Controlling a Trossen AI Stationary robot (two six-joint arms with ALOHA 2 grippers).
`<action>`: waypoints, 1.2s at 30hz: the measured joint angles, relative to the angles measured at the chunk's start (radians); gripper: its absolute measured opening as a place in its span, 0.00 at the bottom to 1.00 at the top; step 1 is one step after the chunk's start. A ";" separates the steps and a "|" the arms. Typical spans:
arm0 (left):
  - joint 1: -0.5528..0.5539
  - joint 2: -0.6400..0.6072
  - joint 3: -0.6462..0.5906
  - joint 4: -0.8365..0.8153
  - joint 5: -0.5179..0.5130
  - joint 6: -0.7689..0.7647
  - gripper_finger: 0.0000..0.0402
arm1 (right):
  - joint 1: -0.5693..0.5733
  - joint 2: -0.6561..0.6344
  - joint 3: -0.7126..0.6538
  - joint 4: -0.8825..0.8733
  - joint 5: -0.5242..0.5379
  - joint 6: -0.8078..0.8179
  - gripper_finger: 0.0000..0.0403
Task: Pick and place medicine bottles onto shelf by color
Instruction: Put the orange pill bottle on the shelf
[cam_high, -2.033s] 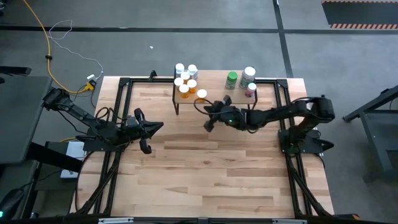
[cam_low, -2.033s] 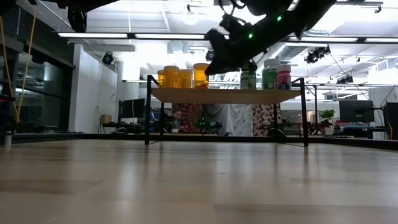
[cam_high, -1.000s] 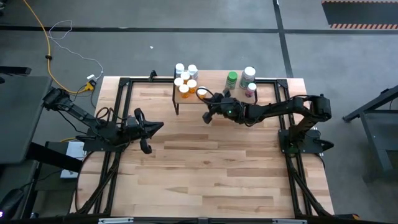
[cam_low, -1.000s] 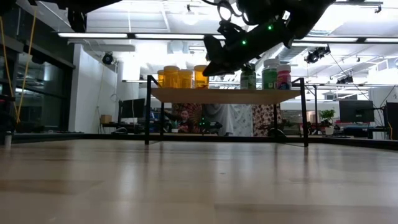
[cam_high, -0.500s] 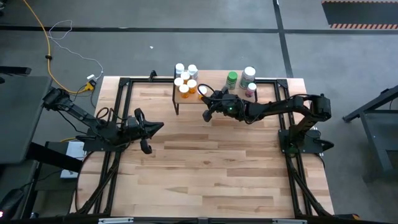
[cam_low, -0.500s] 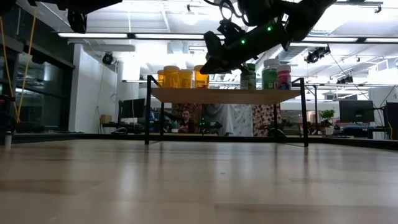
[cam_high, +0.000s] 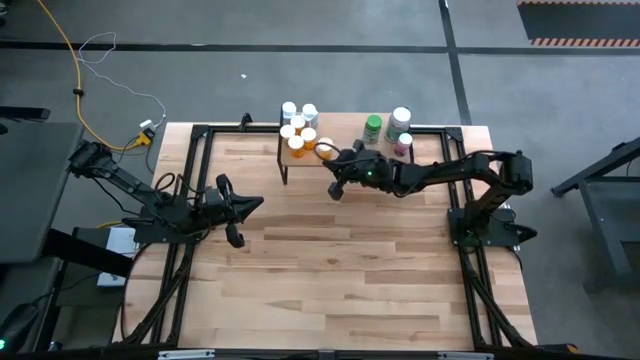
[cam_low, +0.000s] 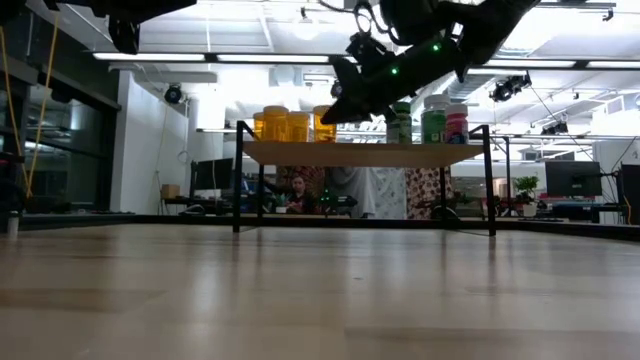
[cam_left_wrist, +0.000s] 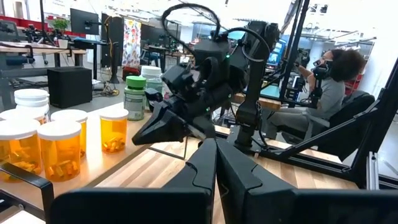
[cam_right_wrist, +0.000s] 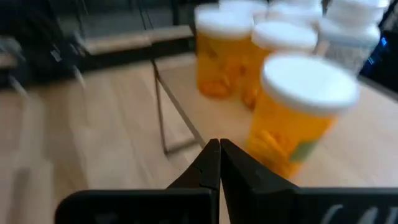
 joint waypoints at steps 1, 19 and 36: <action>0.000 0.000 0.000 0.000 0.000 0.001 0.00 | 0.000 0.000 0.015 -0.051 0.013 -0.001 0.00; 0.000 0.000 0.000 0.000 -0.015 0.000 0.00 | 0.017 0.008 0.170 -0.357 0.325 0.026 0.00; 0.000 0.000 0.000 0.000 -0.015 0.000 0.00 | -0.007 0.008 0.170 -0.194 0.142 0.025 0.00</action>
